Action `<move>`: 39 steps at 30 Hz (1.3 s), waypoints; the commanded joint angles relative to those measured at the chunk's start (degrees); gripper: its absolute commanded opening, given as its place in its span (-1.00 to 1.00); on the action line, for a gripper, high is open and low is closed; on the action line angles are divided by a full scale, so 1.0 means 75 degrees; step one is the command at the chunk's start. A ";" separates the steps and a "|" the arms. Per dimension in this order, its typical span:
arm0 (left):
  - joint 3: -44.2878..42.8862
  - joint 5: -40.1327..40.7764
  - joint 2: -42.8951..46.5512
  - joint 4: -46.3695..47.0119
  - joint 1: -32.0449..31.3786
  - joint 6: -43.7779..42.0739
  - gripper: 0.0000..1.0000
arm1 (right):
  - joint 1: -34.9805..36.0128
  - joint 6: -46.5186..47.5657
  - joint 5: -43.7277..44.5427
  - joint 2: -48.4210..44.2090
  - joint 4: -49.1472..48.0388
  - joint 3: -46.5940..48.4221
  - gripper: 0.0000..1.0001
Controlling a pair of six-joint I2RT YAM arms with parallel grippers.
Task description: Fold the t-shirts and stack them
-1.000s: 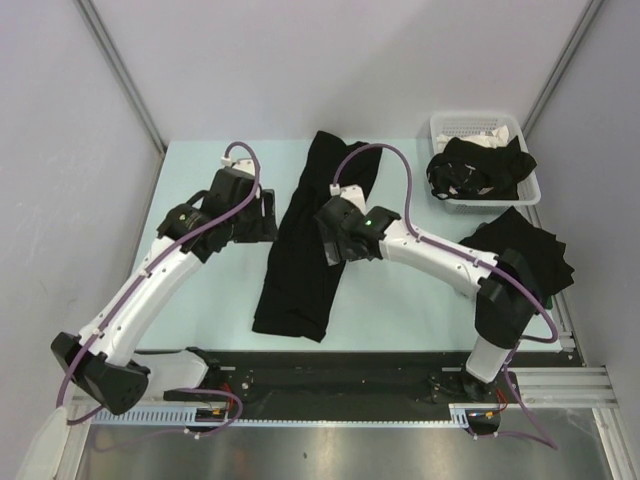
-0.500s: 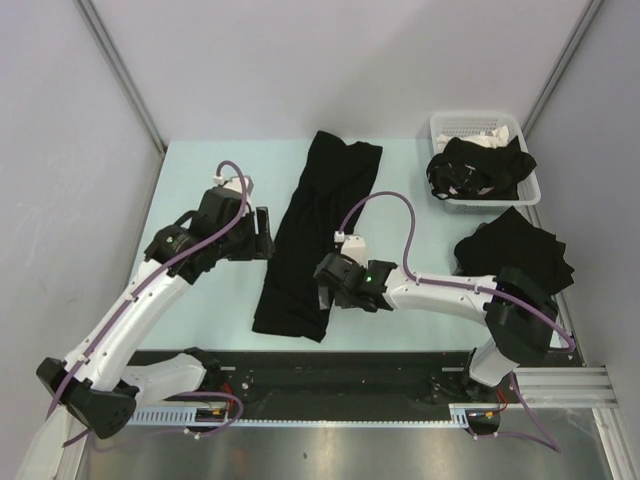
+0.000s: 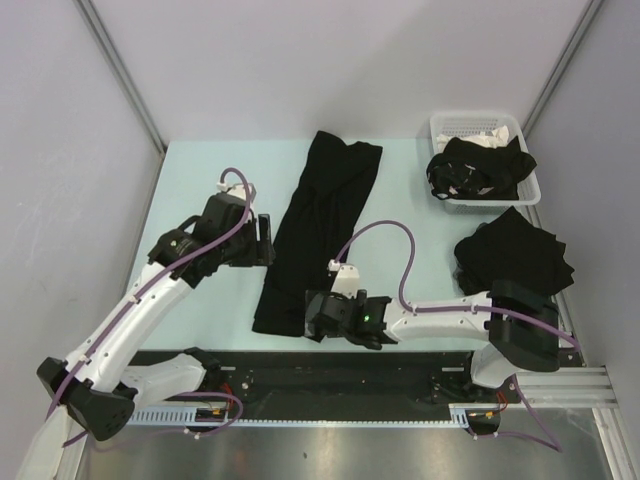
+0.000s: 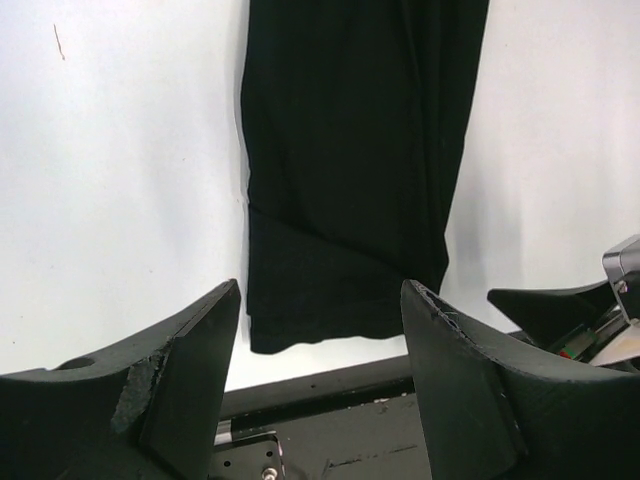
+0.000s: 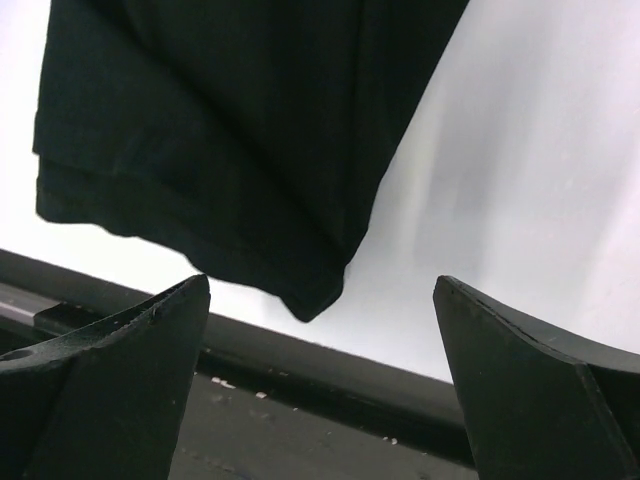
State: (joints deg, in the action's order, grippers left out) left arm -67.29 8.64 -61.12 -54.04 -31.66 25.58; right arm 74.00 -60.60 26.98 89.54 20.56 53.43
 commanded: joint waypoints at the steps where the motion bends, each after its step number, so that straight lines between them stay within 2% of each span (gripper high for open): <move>1: 0.0100 -0.0110 0.0075 0.0198 -0.0044 0.0140 0.41 | 0.0328 -0.0814 0.0633 0.0026 -0.0549 -0.0163 0.99; 12: 0.0136 -0.0016 0.0216 0.0069 -0.0103 0.0093 0.42 | 0.0692 -0.1049 0.0446 0.0694 -0.1158 -0.0163 0.96; 21: 0.0147 0.0019 0.0251 0.0104 -0.0103 0.0046 0.41 | 0.0716 -0.1061 0.0211 0.1093 -0.1241 -0.0163 0.82; 24: 0.0136 0.0031 0.0251 0.0104 -0.0103 0.0034 0.41 | 0.0704 -0.1002 0.0094 0.1175 -0.1253 -0.0163 0.70; 25: 0.0136 0.0031 0.0263 0.0104 -0.0103 0.0034 0.41 | 0.0692 -0.0991 0.0059 0.1187 -0.1276 -0.0151 0.59; 29: 0.0077 0.0008 0.0228 0.0116 -0.0103 0.0022 0.41 | 0.0634 -0.0920 0.0000 0.1105 -0.1171 -0.0163 0.39; 32: 0.0054 -0.0016 0.0193 0.0151 -0.0103 0.0023 0.41 | 0.0540 -0.0861 -0.0035 0.1000 -0.0960 -0.0163 -0.01; 33: 0.0030 -0.0016 0.0193 0.0174 -0.0103 0.0034 0.41 | 0.0517 -0.0827 -0.0035 0.0918 -0.0902 -0.0163 -0.33; 36: 0.0007 -0.0086 0.0169 0.0244 -0.0103 0.0046 0.41 | 0.0376 -0.0686 -0.0082 0.0719 -0.0586 -0.0151 -0.82; 39: -0.0017 -0.0156 0.0122 0.0326 -0.0103 0.0046 0.41 | 0.0212 -0.0546 -0.0117 0.0543 -0.0281 -0.0151 -1.00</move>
State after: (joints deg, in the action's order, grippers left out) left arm -66.00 8.54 -60.64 -54.02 -32.14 25.50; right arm 77.03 -65.67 24.97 96.86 14.52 52.34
